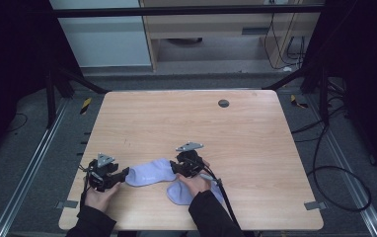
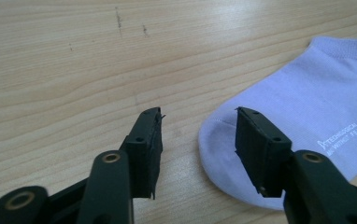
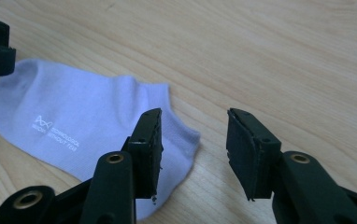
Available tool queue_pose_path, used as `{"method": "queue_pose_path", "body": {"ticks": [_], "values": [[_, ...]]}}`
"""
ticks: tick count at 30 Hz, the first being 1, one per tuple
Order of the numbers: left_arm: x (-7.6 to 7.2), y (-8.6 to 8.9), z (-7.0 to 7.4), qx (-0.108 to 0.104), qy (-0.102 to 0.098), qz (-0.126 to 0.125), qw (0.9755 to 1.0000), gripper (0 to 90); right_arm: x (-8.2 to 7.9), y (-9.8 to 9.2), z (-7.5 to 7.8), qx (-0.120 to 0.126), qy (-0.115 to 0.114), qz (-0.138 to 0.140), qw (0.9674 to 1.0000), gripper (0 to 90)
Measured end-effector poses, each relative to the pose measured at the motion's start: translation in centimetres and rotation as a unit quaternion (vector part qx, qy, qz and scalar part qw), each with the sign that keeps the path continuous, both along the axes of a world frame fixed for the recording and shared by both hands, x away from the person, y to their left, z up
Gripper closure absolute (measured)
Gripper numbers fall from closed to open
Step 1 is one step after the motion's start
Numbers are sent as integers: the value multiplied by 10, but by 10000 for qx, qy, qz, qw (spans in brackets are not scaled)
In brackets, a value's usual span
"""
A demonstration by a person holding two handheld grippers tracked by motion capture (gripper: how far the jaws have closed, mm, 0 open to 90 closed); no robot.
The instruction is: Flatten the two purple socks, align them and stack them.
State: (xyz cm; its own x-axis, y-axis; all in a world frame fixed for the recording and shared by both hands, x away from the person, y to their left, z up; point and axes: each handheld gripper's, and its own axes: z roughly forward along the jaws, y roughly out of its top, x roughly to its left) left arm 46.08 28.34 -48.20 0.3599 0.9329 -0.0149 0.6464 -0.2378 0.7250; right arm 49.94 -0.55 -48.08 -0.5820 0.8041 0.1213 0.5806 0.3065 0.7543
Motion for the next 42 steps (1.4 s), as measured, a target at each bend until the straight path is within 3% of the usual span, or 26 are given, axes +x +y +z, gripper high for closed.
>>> {"method": "queue_pose_path", "body": {"ticks": [6,14,19,21,27,35,42], "values": [[2,0,-4,95,132,-37,9999,588,3,10,-11,-172,81,30,9998,577],[4,-5,-9,137,356,-102,9992,711,0,16,-20,-381,-9,74,9992,727],[3,-7,-8,102,419,-163,9989,823,-2,17,-19,-337,84,8,9994,856],[3,-7,-7,61,429,-185,9989,855,-2,17,-19,-320,87,36,9994,867],[-1,-6,2,-176,295,-228,9991,865,-6,11,-9,3,58,88,9999,875],[-14,-16,30,-642,-126,-444,9969,867,-16,-5,18,273,-153,224,9993,876],[-22,-34,46,-692,-332,-663,9948,867,-28,-23,38,352,-316,296,9984,877]]}}
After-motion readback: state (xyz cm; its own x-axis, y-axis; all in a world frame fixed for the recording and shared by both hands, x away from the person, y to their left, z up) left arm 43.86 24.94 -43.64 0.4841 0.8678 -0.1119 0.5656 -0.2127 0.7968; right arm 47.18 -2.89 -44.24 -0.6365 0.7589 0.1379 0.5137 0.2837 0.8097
